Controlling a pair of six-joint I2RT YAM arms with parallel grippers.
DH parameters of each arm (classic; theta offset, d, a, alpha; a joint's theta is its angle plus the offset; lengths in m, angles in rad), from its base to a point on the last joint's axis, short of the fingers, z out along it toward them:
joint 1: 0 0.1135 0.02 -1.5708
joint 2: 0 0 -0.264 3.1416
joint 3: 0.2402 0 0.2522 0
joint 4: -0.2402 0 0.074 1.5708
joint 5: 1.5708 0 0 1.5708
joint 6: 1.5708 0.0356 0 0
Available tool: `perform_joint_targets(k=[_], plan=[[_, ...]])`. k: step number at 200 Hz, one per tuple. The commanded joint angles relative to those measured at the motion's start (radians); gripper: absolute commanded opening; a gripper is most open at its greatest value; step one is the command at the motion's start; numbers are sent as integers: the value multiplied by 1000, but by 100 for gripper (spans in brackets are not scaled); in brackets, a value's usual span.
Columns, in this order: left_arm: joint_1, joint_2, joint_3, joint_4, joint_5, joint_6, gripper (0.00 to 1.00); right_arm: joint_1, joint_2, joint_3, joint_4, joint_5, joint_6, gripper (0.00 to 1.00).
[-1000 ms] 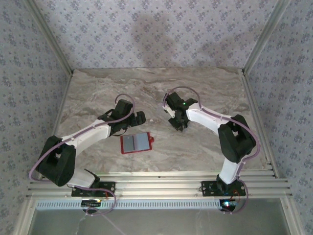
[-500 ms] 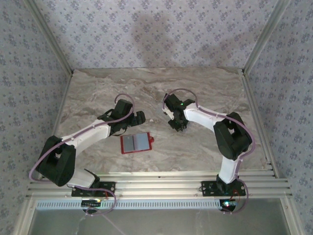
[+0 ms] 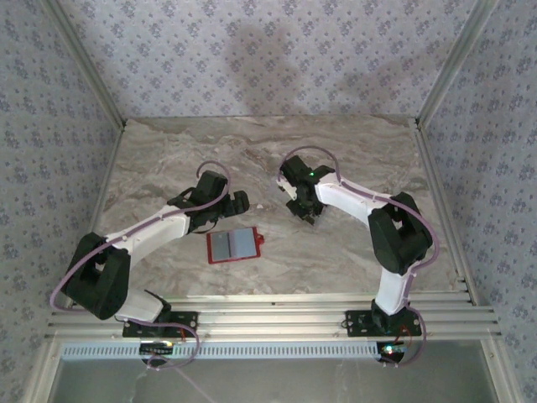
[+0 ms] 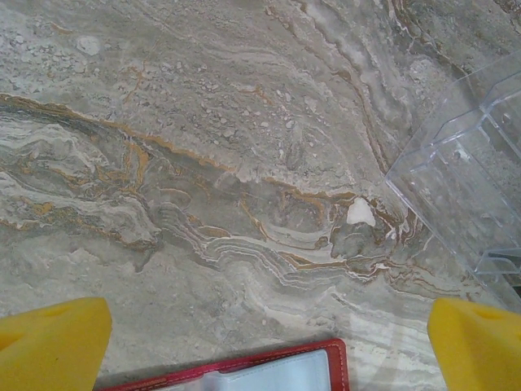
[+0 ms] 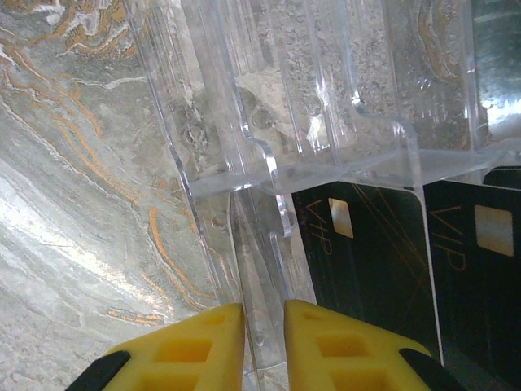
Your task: Put the credit cards into the card holder
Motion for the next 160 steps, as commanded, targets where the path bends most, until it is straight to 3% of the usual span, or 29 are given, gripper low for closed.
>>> perform_joint_targets(k=[1,98,160], plan=[[5,-17,-11,16,4,11,100,6,9,23,-38,12,-6,22],[6,-18,-17,20,4,8,100,9,25,13,-48,17,-9,18],[5,-17,-15,20,4,9,100,11,29,19,-58,24,-16,2]])
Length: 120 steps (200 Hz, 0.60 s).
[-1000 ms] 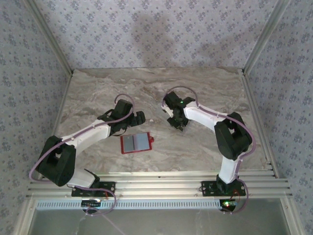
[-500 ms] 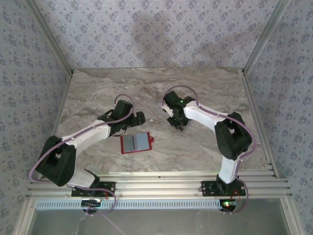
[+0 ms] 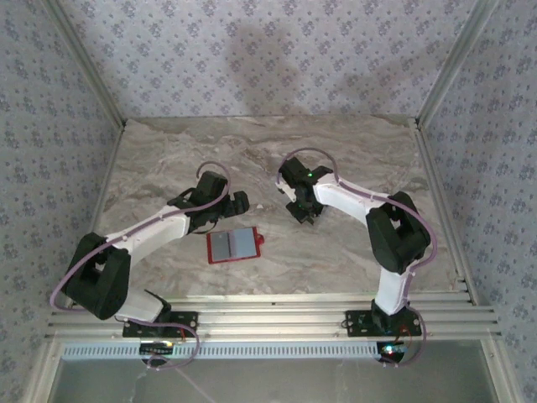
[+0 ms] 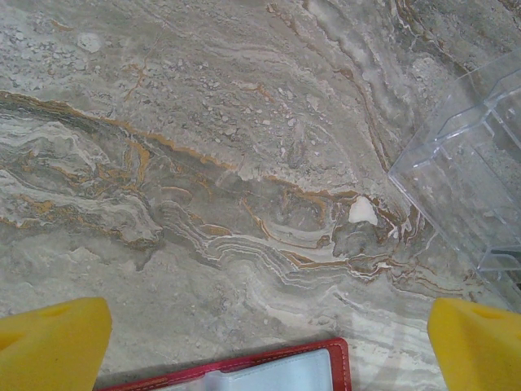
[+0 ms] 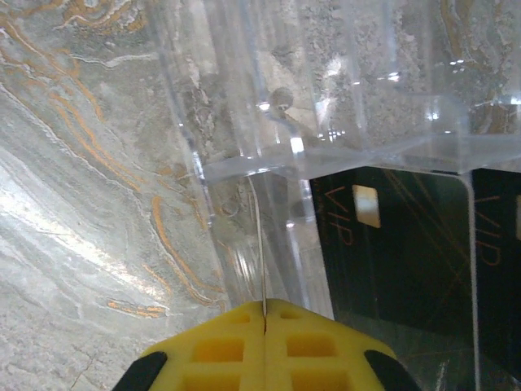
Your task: Put the credit cards into the card holder
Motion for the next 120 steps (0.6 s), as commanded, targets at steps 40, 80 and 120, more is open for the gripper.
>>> perform_joint_targets(k=[40,80,120], plan=[[5,-27,-7,2,7,17,100,2,-26,48,-72,-7,-17,0],[5,-63,-1,-93,-33,55,100,3,-116,79,-89,-37,-4,0],[5,-120,-43,-212,-79,88,100,8,-221,93,-62,-110,58,0]])
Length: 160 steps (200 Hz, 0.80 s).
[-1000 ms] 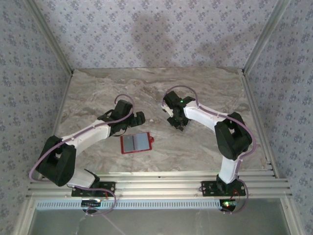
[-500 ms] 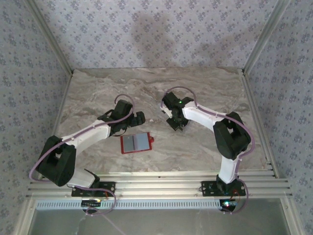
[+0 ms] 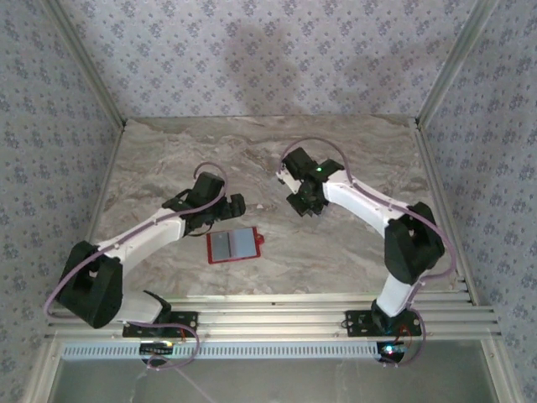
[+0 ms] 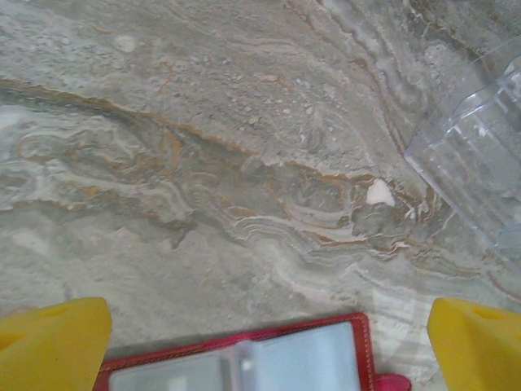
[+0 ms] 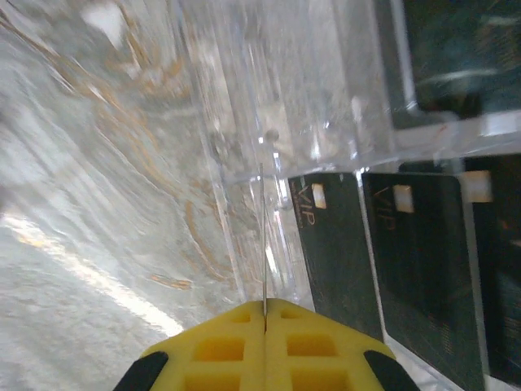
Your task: Put the credit cards into the card holder
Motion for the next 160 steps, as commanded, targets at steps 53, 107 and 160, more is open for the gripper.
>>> perform_joint_targets(k=[53,107,160], plan=[[-18,-125,-152,-215,-93,8,100,35,-217,-155,338,-328,394,0],[-37,-153,-206,-259,-174,-26,100,123,-215,-405,773,-445,715,0],[-39,-157,-269,-230,-203,-68,100,214,-101,-458,936,-422,835,0]])
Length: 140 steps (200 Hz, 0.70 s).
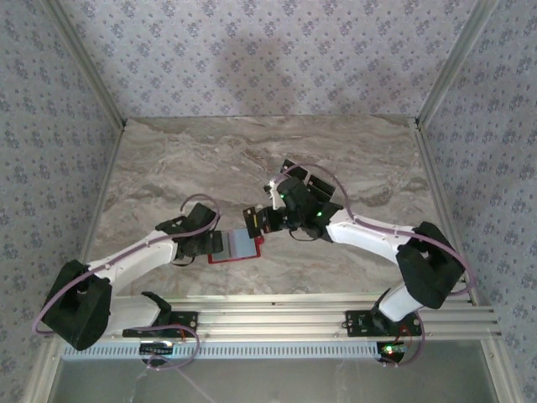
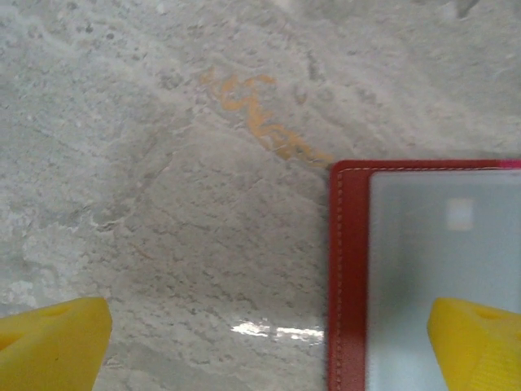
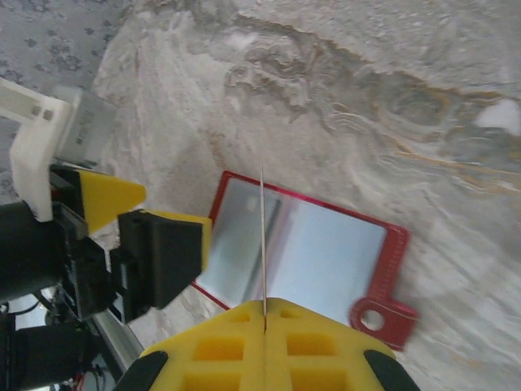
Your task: Put the credit cards into the card holder
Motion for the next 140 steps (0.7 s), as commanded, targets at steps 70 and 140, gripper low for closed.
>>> perform_joint_targets(k=[70,140], plan=[[-4,-22,-62,3,-36,-69,100,80,155,-28,227,6,148,0],[-6,-11,-59,-7,-45,-80,100,91,202,-88,365,4,190,0]])
